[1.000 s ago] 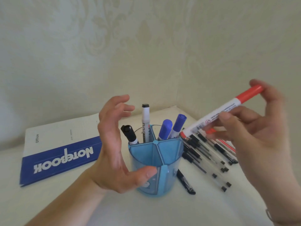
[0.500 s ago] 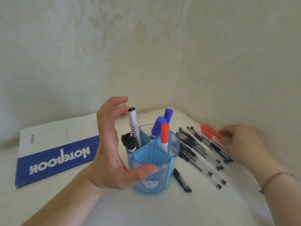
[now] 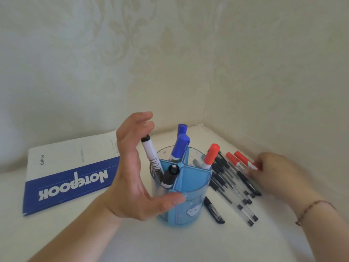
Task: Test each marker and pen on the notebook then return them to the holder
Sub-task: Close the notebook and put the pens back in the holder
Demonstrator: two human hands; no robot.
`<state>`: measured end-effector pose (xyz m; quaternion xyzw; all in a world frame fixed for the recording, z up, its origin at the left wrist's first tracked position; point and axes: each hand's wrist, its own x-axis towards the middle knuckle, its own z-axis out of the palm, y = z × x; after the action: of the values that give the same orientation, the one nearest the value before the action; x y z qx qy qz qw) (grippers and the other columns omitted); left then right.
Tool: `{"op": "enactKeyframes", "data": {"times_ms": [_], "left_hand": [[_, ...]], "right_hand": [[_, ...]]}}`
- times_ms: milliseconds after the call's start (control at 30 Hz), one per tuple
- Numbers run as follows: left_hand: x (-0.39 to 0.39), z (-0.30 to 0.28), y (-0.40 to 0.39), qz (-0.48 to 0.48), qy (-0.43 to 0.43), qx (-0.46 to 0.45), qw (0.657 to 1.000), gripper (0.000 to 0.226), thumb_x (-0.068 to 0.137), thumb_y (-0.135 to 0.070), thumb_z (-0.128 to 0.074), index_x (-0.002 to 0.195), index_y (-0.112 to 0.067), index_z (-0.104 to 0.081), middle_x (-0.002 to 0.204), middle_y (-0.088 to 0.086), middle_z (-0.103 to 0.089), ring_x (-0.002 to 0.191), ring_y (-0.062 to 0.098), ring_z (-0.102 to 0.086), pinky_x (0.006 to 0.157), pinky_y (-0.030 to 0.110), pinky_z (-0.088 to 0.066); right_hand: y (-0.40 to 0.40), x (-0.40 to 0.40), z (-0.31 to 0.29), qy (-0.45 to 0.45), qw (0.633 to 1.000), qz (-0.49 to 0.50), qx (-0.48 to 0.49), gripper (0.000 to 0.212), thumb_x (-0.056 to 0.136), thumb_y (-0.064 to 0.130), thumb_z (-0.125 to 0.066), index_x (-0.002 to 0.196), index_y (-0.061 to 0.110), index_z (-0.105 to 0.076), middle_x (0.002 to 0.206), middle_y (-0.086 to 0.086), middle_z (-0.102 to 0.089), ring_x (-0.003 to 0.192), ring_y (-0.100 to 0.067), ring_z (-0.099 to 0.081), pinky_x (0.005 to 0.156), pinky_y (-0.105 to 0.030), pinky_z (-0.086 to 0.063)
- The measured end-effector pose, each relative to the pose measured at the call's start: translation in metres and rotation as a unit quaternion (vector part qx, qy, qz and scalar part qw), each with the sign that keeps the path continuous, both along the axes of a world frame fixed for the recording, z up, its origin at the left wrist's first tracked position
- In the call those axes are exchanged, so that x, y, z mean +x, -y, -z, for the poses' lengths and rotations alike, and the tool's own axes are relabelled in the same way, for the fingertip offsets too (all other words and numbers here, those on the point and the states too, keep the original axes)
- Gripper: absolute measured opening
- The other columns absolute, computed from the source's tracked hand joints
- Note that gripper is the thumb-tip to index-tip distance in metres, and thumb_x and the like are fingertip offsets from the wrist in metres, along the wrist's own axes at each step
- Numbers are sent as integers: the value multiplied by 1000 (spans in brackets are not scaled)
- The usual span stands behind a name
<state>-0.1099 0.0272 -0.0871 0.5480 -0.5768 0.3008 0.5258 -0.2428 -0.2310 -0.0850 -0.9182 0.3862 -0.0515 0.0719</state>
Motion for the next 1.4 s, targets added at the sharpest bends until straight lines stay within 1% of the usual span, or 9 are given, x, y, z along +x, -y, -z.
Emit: {"op": "enactKeyframes", "data": {"times_ms": [100,200,333,633,733,900,1133,1300,1400], "left_hand": [[-1,1,0,-1,-15,17,1000,88,74,-58,-66,138,-14,-25,135,18,-29,120,55,-34,95,69,-32],[-2,0,0,2,-41,30,999,90,72,-62,-65,135,-12,-25,137,22,-28,125,47,-35,92,59,-41],[6,-1,4,9,-56,-4,998,84,70,-67,-64,140,-37,-29,137,7,-34,115,31,-48,86,47,-46],[-1,0,-1,31,-55,39,997,86,71,-55,-68,136,-17,-26,139,15,-29,115,45,-43,93,46,-42],[-4,-16,1,17,-248,33,968,65,60,-38,-69,115,-12,-49,119,1,-51,111,20,-53,100,38,-37],[-2,-5,0,23,-130,31,991,81,70,-48,-70,136,-21,-32,134,18,-35,107,39,-55,90,45,-44],[6,4,-4,72,-115,62,989,95,71,-56,-73,143,-28,-18,147,16,-20,117,39,-53,90,59,-44],[6,6,-6,79,-124,78,986,94,72,-57,-71,143,-26,-17,147,11,-22,115,38,-53,93,51,-45],[7,6,-5,82,-138,85,983,94,72,-57,-71,143,-27,-17,147,11,-23,115,39,-52,94,47,-44]], "right_hand": [[-5,-1,-7,260,964,-54,6,15,91,34,-60,90,19,-63,76,4,-65,63,-18,-55,57,-30,-43],[-41,-4,-30,563,772,-156,250,12,96,16,-54,103,8,-59,86,-3,-70,67,-19,-65,54,-30,-52],[-79,-4,-36,616,654,-290,329,37,92,15,-47,127,15,-32,92,-9,-74,67,-26,-67,61,-28,-53],[-83,5,-22,465,755,-414,207,48,99,41,-40,143,45,-21,114,-2,-67,105,-23,-65,83,-42,-54],[-63,0,-24,499,777,-347,163,53,98,50,-34,148,37,-19,127,3,-60,95,-17,-64,75,-18,-49],[-3,2,-1,143,987,-70,9,33,91,25,-60,124,26,-60,111,3,-68,79,-15,-53,74,-24,-40],[3,9,11,98,993,-59,14,44,93,26,-57,136,23,-49,102,-6,-68,91,-27,-61,79,-33,-48],[-47,1,-32,589,756,-159,236,77,94,-5,-53,148,32,-13,87,-3,-58,71,-20,-67,69,-35,-58],[-85,-10,-48,676,633,-245,287,70,90,2,-54,142,22,-11,93,-11,-60,77,-27,-72,72,-39,-60]]}}
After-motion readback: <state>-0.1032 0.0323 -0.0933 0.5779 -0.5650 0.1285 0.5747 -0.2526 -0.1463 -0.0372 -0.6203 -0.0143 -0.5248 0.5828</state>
